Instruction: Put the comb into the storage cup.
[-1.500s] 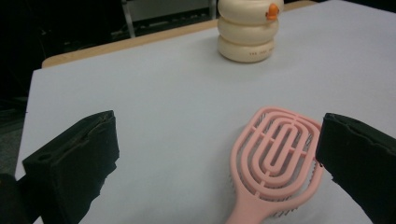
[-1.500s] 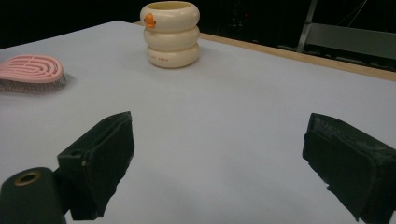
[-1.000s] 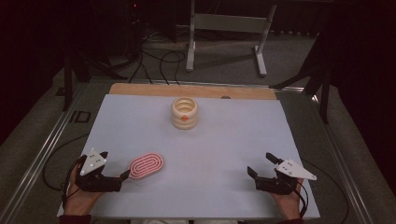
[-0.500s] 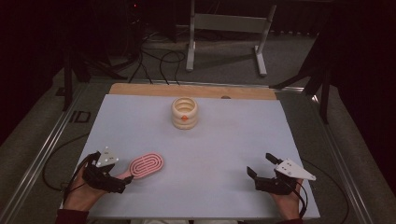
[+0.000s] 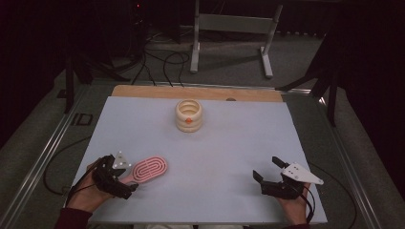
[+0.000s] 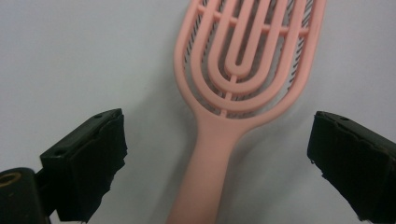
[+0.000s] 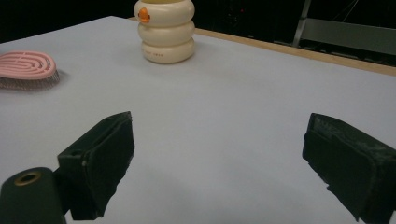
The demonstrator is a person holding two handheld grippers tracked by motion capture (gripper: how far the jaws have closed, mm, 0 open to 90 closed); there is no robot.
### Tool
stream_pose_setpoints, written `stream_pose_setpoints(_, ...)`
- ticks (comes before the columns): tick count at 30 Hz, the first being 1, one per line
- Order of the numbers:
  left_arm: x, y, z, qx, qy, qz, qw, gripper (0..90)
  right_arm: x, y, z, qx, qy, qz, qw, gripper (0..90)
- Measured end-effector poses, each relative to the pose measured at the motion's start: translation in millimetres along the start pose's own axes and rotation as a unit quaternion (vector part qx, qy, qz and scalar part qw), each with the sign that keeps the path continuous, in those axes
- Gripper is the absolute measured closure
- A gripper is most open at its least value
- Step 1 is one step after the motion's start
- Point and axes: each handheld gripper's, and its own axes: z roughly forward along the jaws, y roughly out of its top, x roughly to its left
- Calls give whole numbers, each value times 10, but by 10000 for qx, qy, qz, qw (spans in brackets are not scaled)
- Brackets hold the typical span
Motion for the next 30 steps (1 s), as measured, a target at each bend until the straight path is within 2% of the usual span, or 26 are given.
stream_pose_setpoints(1, 6, 25, 10, 120, -32, 43, 9999, 84, 0, 1, -1, 10, -11, -4, 10000, 91)
stream_pose_setpoints(4, 10, 42, 18, 219, -53, 95, 9997, 99, -1, 0, -1, 28, -26, 3, 10000, 91)
stream_pose_setpoints(5, 7, 58, 32, 330, -50, 164, 9993, 105, -5, -3, -1, 33, -17, 8, 10000, 91)
stream_pose_setpoints(8, -1, 65, 40, 384, -56, 183, 9991, 109, -6, -2, -1, 39, -20, 6, 10000, 91)
stream_pose_setpoints(10, -27, 85, 73, 576, -60, 323, 9978, 125, -5, -6, 3, 54, 0, 2, 10000, 91)
stream_pose_setpoints(11, -27, 85, 73, 576, -60, 323, 9978, 136, -5, -6, 3, 54, 0, 2, 10000, 91)
stream_pose_setpoints(15, -41, 97, 119, 859, -214, 390, 9953, 182, 2, -6, 10, 59, -7, -3, 10000, 91)
stream_pose_setpoints(17, -35, 102, 136, 937, -226, 383, 9946, 199, 4, -6, 11, 65, -4, 0, 10000, 91)
stream_pose_setpoints(18, -35, 102, 136, 937, -226, 383, 9946, 285, 4, -6, 11, 65, -4, 0, 10000, 91)
stream_pose_setpoints(19, -18, 107, 136, 919, -244, 351, 9949, 285, 6, -8, 15, 68, 4, 9, 10000, 91)
stream_pose_setpoints(21, 2, 115, 134, 934, -349, 307, 9945, 374, 5, -9, 18, 79, 6, 4, 10000, 91)
stream_pose_setpoints(27, 23, 132, 139, 1088, -423, 354, 9925, 500, 5, -9, 19, 78, 4, 4, 10000, 91)
stream_pose_setpoints(30, 49, 132, 140, 1160, -411, 290, 9920, 561, 4, -9, 17, 77, 5, 8, 10000, 91)
